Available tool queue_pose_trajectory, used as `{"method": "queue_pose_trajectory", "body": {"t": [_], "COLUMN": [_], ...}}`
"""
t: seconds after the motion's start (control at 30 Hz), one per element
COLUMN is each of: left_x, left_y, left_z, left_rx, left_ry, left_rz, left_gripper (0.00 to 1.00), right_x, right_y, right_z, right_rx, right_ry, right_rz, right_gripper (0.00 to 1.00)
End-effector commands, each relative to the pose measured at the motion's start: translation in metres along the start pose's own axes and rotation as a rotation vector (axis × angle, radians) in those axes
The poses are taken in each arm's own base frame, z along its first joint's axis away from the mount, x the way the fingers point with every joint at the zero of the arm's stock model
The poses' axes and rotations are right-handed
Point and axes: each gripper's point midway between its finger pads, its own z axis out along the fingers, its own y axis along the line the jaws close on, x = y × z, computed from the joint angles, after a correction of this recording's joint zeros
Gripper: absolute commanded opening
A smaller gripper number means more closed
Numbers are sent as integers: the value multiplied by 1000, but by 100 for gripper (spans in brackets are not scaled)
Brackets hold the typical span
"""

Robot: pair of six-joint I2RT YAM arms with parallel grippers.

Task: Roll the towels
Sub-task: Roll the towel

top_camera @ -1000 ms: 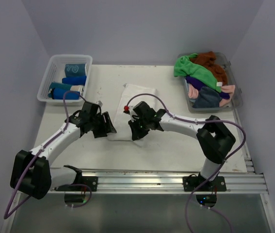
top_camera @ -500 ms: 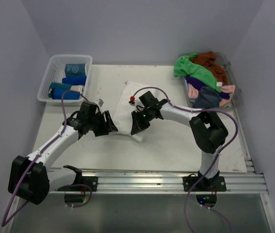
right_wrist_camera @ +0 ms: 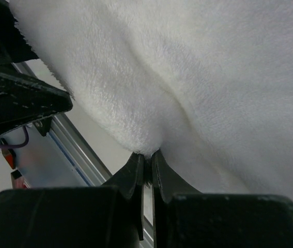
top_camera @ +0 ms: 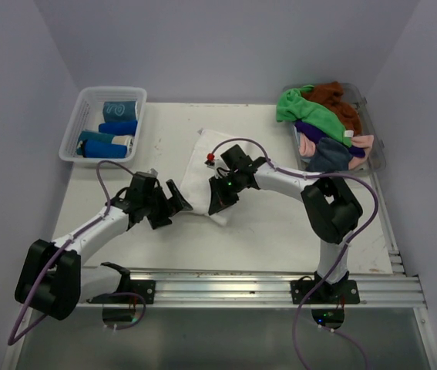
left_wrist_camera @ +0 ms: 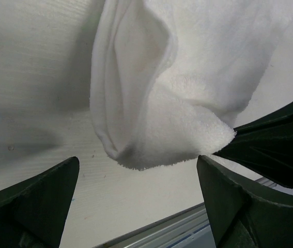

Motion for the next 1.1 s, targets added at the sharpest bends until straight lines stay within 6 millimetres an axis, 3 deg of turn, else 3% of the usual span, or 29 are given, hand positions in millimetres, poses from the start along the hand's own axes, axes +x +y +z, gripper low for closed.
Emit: {"method": "queue_pose_trajectory", "body": {"t": [0.0, 0.23, 0.63, 0.73, 0.93, 1.0, 1.07], "left_x": [-29, -43, -43, -40, -39, -39, -34], "left_y": [-20, -28, -13, -6, 6, 7, 10], "left_z": [7, 7, 30, 39, 44, 45, 45], "left_rx": [83, 119, 78, 43, -43, -73, -101], "left_ry": [-123, -191, -193, -179, -161, -144, -109], "left_rz": [-134, -208, -313, -326, -318, -310, -304], "left_gripper": [98, 91, 79, 70, 37, 19, 1], "right_x": [-5, -2, -2, 2, 22, 30, 31], "right_y": [12, 12, 17, 16, 15, 21, 23], "right_z": [-10, -13, -14, -14, -7, -1, -2], "right_rx": [-32, -34, -56, -55, 31, 43, 76], "right_ry": [-29, -35, -59, -66, -39, -29, -41], "right_rz": [-8, -7, 6, 11, -71, -128, -187], "right_gripper": [0, 0, 0, 0, 0, 0, 11]}}
